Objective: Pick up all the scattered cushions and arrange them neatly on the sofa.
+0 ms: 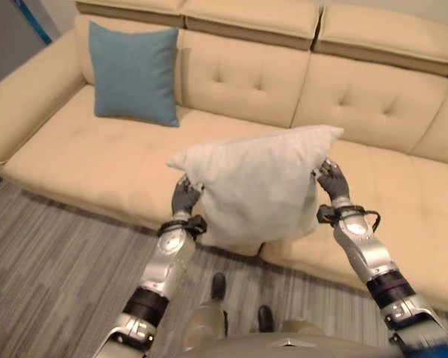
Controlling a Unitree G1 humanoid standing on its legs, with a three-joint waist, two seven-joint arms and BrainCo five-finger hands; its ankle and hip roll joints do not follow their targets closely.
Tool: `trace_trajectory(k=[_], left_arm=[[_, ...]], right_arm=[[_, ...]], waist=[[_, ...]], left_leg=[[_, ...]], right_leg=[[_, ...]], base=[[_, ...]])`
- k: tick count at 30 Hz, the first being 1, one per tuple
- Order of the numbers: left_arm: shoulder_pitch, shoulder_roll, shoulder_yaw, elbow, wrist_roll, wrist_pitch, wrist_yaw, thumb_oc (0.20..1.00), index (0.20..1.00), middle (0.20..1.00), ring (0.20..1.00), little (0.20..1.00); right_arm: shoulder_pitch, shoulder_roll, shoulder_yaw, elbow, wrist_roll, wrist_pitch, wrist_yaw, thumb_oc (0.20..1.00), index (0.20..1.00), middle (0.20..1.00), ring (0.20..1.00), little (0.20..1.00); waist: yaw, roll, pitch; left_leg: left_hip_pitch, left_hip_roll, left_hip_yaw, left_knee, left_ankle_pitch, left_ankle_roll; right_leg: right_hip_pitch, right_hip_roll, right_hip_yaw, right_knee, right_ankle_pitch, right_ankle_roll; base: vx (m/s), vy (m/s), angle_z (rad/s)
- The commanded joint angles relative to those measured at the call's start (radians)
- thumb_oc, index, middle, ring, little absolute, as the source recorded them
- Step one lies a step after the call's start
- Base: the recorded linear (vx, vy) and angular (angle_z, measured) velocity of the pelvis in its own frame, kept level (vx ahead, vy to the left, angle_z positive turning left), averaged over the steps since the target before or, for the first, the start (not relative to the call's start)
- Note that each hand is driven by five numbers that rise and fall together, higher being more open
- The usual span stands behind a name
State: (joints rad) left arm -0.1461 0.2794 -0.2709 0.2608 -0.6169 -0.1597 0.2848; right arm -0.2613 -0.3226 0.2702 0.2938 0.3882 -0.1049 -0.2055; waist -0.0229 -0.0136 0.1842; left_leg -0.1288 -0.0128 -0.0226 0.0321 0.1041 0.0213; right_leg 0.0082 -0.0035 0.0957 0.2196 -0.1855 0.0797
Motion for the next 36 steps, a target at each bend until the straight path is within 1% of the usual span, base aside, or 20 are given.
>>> trace_trajectory(k=[1, 3, 6, 7, 8, 9, 13, 15, 16, 17, 18, 19, 20, 21, 22, 23, 24, 27, 28, 36], left_arm=[[-0.108, 0.007, -0.055, -0.144, 0.028, -0.079, -0.056, 0.2, 0.2, 0.2, 0.2, 0.2], [-0.099, 0.015, -0.035, -0.153, 0.031, -0.08, -0.05, 0.2, 0.2, 0.2, 0.2, 0.2], [-0.088, 0.014, -0.023, -0.154, 0.03, -0.08, -0.052, 0.2, 0.2, 0.2, 0.2, 0.2], [-0.083, 0.013, -0.013, -0.154, 0.031, -0.084, -0.053, 0.2, 0.2, 0.2, 0.2, 0.2], [-0.082, 0.015, -0.011, -0.155, 0.032, -0.083, -0.055, 0.2, 0.2, 0.2, 0.2, 0.2], [-0.072, 0.008, -0.001, -0.146, 0.036, -0.083, -0.062, 0.2, 0.2, 0.2, 0.2, 0.2], [-0.059, -0.013, -0.01, -0.144, 0.025, -0.087, -0.079, 0.2, 0.2, 0.2, 0.2, 0.2], [-0.047, -0.033, -0.021, -0.146, 0.016, -0.084, -0.096, 0.2, 0.2, 0.2, 0.2, 0.2], [-0.047, -0.034, -0.021, -0.146, 0.016, -0.084, -0.096, 0.2, 0.2, 0.2, 0.2, 0.2], [-0.056, -0.038, -0.027, -0.141, 0.013, -0.085, -0.095, 0.2, 0.2, 0.2, 0.2, 0.2], [-0.065, -0.043, -0.035, -0.136, 0.007, -0.084, -0.1, 0.2, 0.2, 0.2, 0.2, 0.2], [-0.066, -0.044, -0.035, -0.136, 0.007, -0.084, -0.1, 0.2, 0.2, 0.2, 0.2, 0.2], [-0.059, -0.048, -0.028, -0.137, 0.004, -0.079, -0.092, 0.2, 0.2, 0.2, 0.2, 0.2], [-0.058, -0.048, -0.029, -0.137, 0.004, -0.079, -0.091, 0.2, 0.2, 0.2, 0.2, 0.2], [-0.053, -0.046, -0.022, -0.136, 0.007, -0.076, -0.087, 0.2, 0.2, 0.2, 0.2, 0.2], [-0.053, -0.046, -0.022, -0.136, 0.007, -0.076, -0.087, 0.2, 0.2, 0.2, 0.2, 0.2], [-0.049, -0.043, -0.008, -0.138, 0.012, -0.081, -0.075, 0.2, 0.2, 0.2, 0.2, 0.2], [-0.046, -0.045, -0.005, -0.137, 0.01, -0.08, -0.074, 0.2, 0.2, 0.2, 0.2, 0.2], [-0.041, -0.035, 0.0, -0.151, 0.017, -0.081, -0.074, 0.2, 0.2, 0.2, 0.2, 0.2], [-0.11, 0.032, 0.028, -0.164, 0.04, -0.094, -0.043, 0.2, 0.2, 0.2, 0.2, 0.2]], right_arm=[[-0.112, 0.104, 0.084, -0.118, -0.028, -0.09, 0.064, 0.2, 0.2, 0.2, 0.2, 0.2], [-0.122, 0.12, 0.095, -0.113, -0.03, -0.085, 0.071, 0.2, 0.2, 0.2, 0.2, 0.2], [-0.134, 0.115, 0.098, -0.107, -0.025, -0.08, 0.078, 0.2, 0.2, 0.2, 0.2, 0.2], [-0.143, 0.11, 0.098, -0.092, -0.008, -0.084, 0.084, 0.2, 0.2, 0.2, 0.2, 0.2], [-0.146, 0.111, 0.098, -0.095, 0.0, -0.087, 0.085, 0.2, 0.2, 0.2, 0.2, 0.2], [-0.145, 0.109, 0.109, -0.091, 0.008, -0.088, 0.096, 0.2, 0.2, 0.2, 0.2, 0.2], [-0.101, 0.092, 0.098, -0.108, -0.001, -0.082, 0.11, 0.2, 0.2, 0.2, 0.2, 0.2], [-0.052, 0.069, 0.07, -0.123, 0.003, -0.086, 0.112, 0.2, 0.2, 0.2, 0.2, 0.2], [-0.051, 0.069, 0.07, -0.124, 0.003, -0.085, 0.112, 0.2, 0.2, 0.2, 0.2, 0.2], [-0.041, 0.062, 0.061, -0.129, 0.008, -0.09, 0.109, 0.2, 0.2, 0.2, 0.2, 0.2], [-0.048, 0.045, 0.072, -0.139, 0.005, -0.091, 0.105, 0.2, 0.2, 0.2, 0.2, 0.2], [-0.048, 0.045, 0.072, -0.139, 0.005, -0.091, 0.105, 0.2, 0.2, 0.2, 0.2, 0.2], [-0.037, 0.044, 0.07, -0.149, 0.007, -0.087, 0.099, 0.2, 0.2, 0.2, 0.2, 0.2], [-0.036, 0.043, 0.07, -0.15, 0.007, -0.087, 0.099, 0.2, 0.2, 0.2, 0.2, 0.2], [-0.036, 0.043, 0.064, -0.146, 0.015, -0.086, 0.096, 0.2, 0.2, 0.2, 0.2, 0.2], [-0.036, 0.043, 0.064, -0.146, 0.015, -0.086, 0.096, 0.2, 0.2, 0.2, 0.2, 0.2], [-0.041, 0.044, 0.063, -0.14, 0.006, -0.085, 0.088, 0.2, 0.2, 0.2, 0.2, 0.2], [-0.038, 0.041, 0.064, -0.138, -0.001, -0.082, 0.091, 0.2, 0.2, 0.2, 0.2, 0.2], [-0.04, 0.045, 0.056, -0.146, -0.013, -0.077, 0.088, 0.2, 0.2, 0.2, 0.2, 0.2], [-0.138, 0.051, 0.045, -0.153, -0.026, -0.076, 0.067, 0.2, 0.2, 0.2, 0.2, 0.2]], waist=[[0.038, -0.067, -0.032], [0.044, -0.059, -0.025], [0.034, -0.056, -0.028], [0.023, -0.063, -0.031], [0.02, -0.068, -0.032], [0.004, -0.077, -0.04], [-0.015, -0.084, -0.055], [-0.028, -0.079, -0.077], [-0.03, -0.078, -0.078], [-0.036, -0.09, -0.073], [-0.02, -0.109, -0.053], [-0.02, -0.107, -0.052], [-0.011, -0.114, -0.053], [-0.009, -0.113, -0.051], [0.001, -0.116, -0.054], [0.003, -0.117, -0.05], [0.027, -0.086, -0.05], [0.025, -0.08, -0.052], [0.027, -0.069, -0.06], [0.048, -0.073, -0.063]], left_leg=[[-0.017, 0.009, 0.031, 0.132, -0.121, -0.023], [0.018, 0.012, 0.051, 0.129, -0.149, -0.015], [0.058, 0.009, 0.059, 0.119, -0.169, -0.012], [0.097, -0.005, 0.067, 0.103, -0.185, -0.013], [0.109, -0.009, 0.072, 0.101, -0.193, -0.015], [0.176, -0.017, 0.083, 0.054, -0.201, -0.018], [0.203, -0.02, 0.059, 0.05, -0.194, -0.027], [0.194, 0.009, 0.059, 0.129, -0.148, -0.081], [0.191, 0.01, 0.057, 0.133, -0.15, -0.082], [0.155, 0.038, 0.077, 0.236, -0.093, -0.118], [0.083, 0.029, 0.035, 0.381, -0.08, -0.121], [0.082, 0.031, 0.033, 0.386, -0.083, -0.122], [0.049, 0.024, 0.022, 0.347, -0.109, -0.096], [0.052, 0.025, 0.024, 0.348, -0.112, -0.096], [0.021, 0.041, 0.018, 0.212, -0.134, -0.084], [0.027, 0.04, 0.019, 0.208, -0.133, -0.084], [-0.002, 0.057, -0.054, 0.057, -0.038, -0.111], [0.026, 0.056, -0.05, 0.033, -0.051, -0.11], [0.049, 0.034, -0.072, 0.043, -0.069, -0.104], [0.052, 0.009, -0.008, 0.057, -0.116, -0.068]], right_leg=[[-0.044, -0.094, -0.014, 0.087, 0.217, 0.08], [-0.084, -0.111, -0.074, 0.127, 0.21, 0.073], [-0.122, -0.09, -0.103, 0.095, 0.195, 0.062], [-0.155, -0.062, -0.154, 0.003, 0.19, 0.052], [-0.155, -0.065, -0.183, -0.044, 0.201, 0.051], [-0.194, -0.031, -0.24, -0.161, 0.245, 0.054], [-0.159, -0.014, -0.173, -0.178, 0.248, 0.044], [-0.104, -0.01, -0.185, -0.197, 0.235, 0.013], [-0.103, -0.01, -0.187, -0.198, 0.235, 0.013], [-0.085, -0.022, -0.196, -0.204, 0.238, 0.003], [-0.051, -0.023, -0.197, -0.219, 0.229, -0.016], [-0.05, -0.022, -0.198, -0.219, 0.228, -0.016], [-0.031, -0.025, -0.179, -0.224, 0.215, -0.02], [-0.028, -0.024, -0.178, -0.224, 0.214, -0.02], [0.002, -0.032, -0.158, -0.243, 0.203, -0.007], [0.007, -0.032, -0.157, -0.244, 0.202, -0.006], [0.038, -0.025, -0.12, -0.239, 0.178, 0.001], [0.043, -0.029, -0.112, -0.236, 0.173, 0.005], [0.035, -0.054, -0.102, -0.233, 0.184, 0.025], [0.019, -0.111, -0.079, -0.241, 0.204, 0.06]], base=[[0.09, 0.198, -0.49], [0.14, 0.165, -0.51], [0.2, 0.123, -0.45], [0.25, 0.08, -0.59], [0.53, 0.113, -0.44], [0.36, 0.047, -0.36], [0.32, -0.022, -0.21], [0.35, -0.061, 0.32], [0.13, -0.07, 0.26], [0.15, -0.122, 0.18], [0.14, -0.119, 0.22], [0.22, -0.083, 0.15], [0.13, -0.004, -0.13], [0.33, 0.036, -0.39], [0.2, 0.043, -0.36], [0.41, 0.202, -0.47], [0.22, 0.161, -0.41], [0.13, 0.183, -0.57], [0.09, 0.28, -0.33], [0.03, 0.165, -0.21]])
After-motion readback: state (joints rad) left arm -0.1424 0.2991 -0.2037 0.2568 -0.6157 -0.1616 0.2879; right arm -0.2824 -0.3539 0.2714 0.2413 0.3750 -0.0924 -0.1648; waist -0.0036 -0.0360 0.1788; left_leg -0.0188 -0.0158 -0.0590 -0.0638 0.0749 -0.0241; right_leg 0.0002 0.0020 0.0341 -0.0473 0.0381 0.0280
